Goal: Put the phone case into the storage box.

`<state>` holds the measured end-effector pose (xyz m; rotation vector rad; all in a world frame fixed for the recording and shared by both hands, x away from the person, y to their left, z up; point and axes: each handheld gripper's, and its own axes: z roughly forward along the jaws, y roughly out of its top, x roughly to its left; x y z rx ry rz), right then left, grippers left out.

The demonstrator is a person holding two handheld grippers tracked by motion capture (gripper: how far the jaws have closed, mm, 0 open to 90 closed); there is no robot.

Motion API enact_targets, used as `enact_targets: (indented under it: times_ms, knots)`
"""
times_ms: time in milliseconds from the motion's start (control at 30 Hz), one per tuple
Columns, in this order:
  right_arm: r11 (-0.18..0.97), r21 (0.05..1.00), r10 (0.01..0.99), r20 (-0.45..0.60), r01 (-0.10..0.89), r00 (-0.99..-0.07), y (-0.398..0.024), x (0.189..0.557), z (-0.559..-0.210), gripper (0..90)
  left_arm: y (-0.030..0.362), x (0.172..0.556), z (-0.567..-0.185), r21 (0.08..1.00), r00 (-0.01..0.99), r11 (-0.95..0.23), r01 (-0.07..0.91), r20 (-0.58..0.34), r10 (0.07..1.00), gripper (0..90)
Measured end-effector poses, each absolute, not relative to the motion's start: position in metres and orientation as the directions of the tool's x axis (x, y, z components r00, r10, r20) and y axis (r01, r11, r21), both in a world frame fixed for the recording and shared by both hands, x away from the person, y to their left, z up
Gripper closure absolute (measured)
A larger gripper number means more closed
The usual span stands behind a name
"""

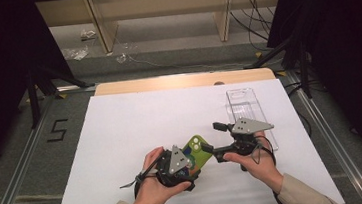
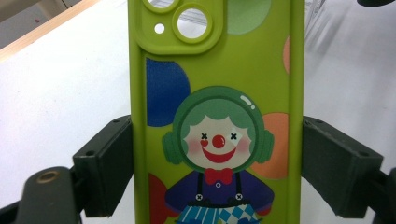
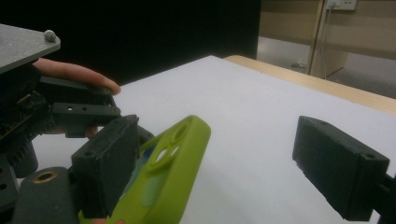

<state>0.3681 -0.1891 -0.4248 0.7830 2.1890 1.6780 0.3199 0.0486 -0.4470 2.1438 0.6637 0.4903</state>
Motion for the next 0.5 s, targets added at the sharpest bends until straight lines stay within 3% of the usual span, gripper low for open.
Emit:
enact_targets:
  times_ms: [500]
  knots:
    - [0.19,0.944,0.564,0.121,0.271,-0.817,-0.1799,0.3728,-0.4275,16.6,0.0462,0.32,-0.4467,0.801,0.788,-0.527,0.285,0.118,0.605,16.3]
